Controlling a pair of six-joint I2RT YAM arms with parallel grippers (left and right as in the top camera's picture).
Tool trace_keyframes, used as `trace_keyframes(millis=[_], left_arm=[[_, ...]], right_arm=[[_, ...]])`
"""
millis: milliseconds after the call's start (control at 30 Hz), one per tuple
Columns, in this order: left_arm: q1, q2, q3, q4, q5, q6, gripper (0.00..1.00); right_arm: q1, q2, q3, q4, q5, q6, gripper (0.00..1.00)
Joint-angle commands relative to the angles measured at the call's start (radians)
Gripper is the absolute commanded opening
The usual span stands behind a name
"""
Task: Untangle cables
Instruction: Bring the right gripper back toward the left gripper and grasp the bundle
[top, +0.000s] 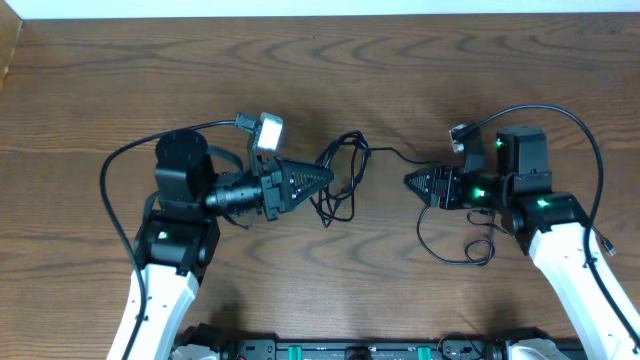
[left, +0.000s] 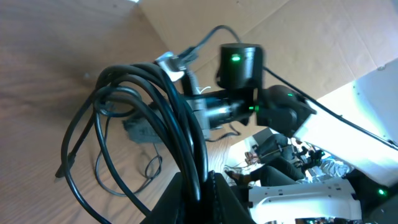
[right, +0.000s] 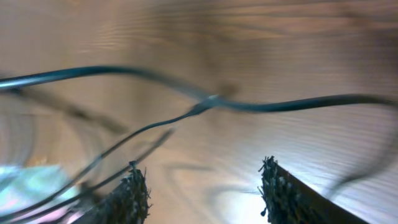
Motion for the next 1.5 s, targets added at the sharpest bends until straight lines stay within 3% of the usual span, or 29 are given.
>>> trace_keyframes(millis=[0,167,333,467,633,800,1467], left_arm=[[0.004,0.043,0.005,0.003,0.0,0.025,0.09],[0.003,0.087,0.005,0.003,0.0,0.004,0.09],[0.003,0.104,0.005,0.003,0.004,-0.051,0.09],[0.003,0.103,0.005,0.003,0.011,-0.074,0.09],[0.001,0.103,0.005,0.003,0.019,-0.092,0.09],[0.001,0.103,0.005,0.003,0.063,-0.092,0.09],[0.001,0.103,0.005,0.003,0.09,-0.092,0.09]], right_arm=[[0.0,-0.031,-0.004,0.016,-0.225,0.09,0.52],[0.014,-0.032,-0.004,0.157,-0.388,-0.05,0.53],[0.067,-0.032,-0.005,0.228,-0.207,-0.139,0.62],[0.134,-0.032,-0.005,0.282,-0.169,-0.181,0.61],[0.223,-0.032,-0.005,0.3,0.095,-0.183,0.59],[0.27,-0.032,-0.005,0.354,0.15,-0.183,0.57],[0.348,-0.032,-0.005,0.388,0.184,-0.16,0.28]])
